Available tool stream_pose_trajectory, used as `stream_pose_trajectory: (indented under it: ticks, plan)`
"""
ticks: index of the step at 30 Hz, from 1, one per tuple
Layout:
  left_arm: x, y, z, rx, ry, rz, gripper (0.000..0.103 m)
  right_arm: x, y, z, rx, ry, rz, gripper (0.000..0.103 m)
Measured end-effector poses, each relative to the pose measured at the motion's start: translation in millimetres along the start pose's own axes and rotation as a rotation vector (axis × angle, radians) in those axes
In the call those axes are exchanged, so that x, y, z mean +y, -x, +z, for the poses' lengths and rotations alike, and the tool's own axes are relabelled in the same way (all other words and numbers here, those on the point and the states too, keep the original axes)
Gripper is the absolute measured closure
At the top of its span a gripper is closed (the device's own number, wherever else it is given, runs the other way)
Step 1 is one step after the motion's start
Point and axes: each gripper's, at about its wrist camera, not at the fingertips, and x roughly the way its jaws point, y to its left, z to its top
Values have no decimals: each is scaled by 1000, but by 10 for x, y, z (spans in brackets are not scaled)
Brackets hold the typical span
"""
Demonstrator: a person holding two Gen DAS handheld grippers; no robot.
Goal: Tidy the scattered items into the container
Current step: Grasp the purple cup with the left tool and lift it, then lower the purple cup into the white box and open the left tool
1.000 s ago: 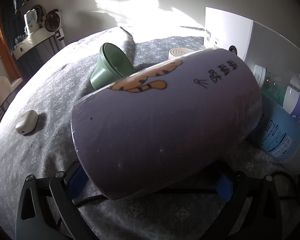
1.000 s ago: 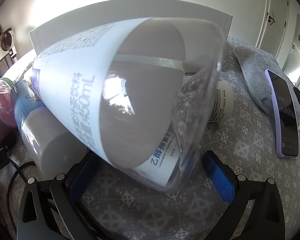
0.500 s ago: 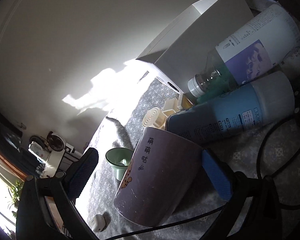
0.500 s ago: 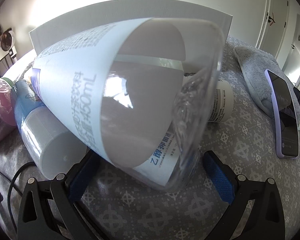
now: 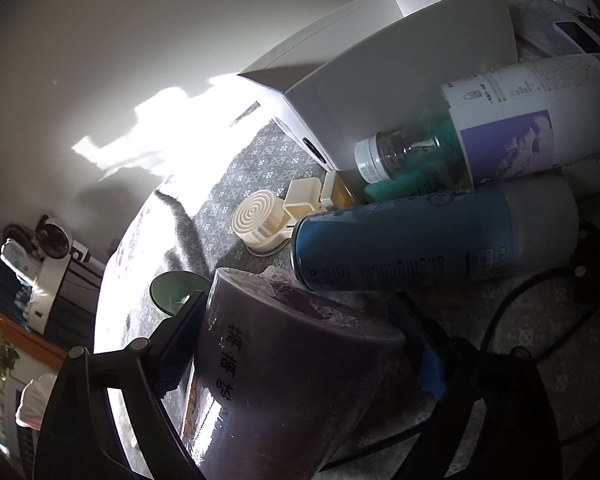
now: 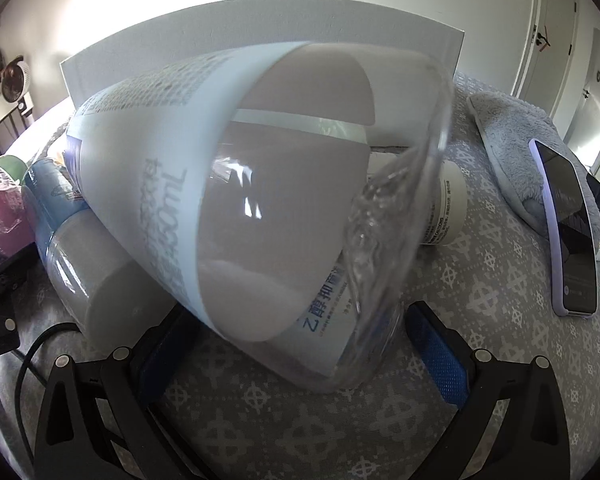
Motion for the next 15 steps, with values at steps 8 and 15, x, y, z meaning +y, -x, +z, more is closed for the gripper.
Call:
stream_pose_trajectory:
  ticks: [8,15]
  plan:
    - [479,648,473,-213,200,35,13,5,2,-2,0,0,0,0]
    - [798,842,1224,-344,393,-46,13,6,3,-4,0,0,0,0]
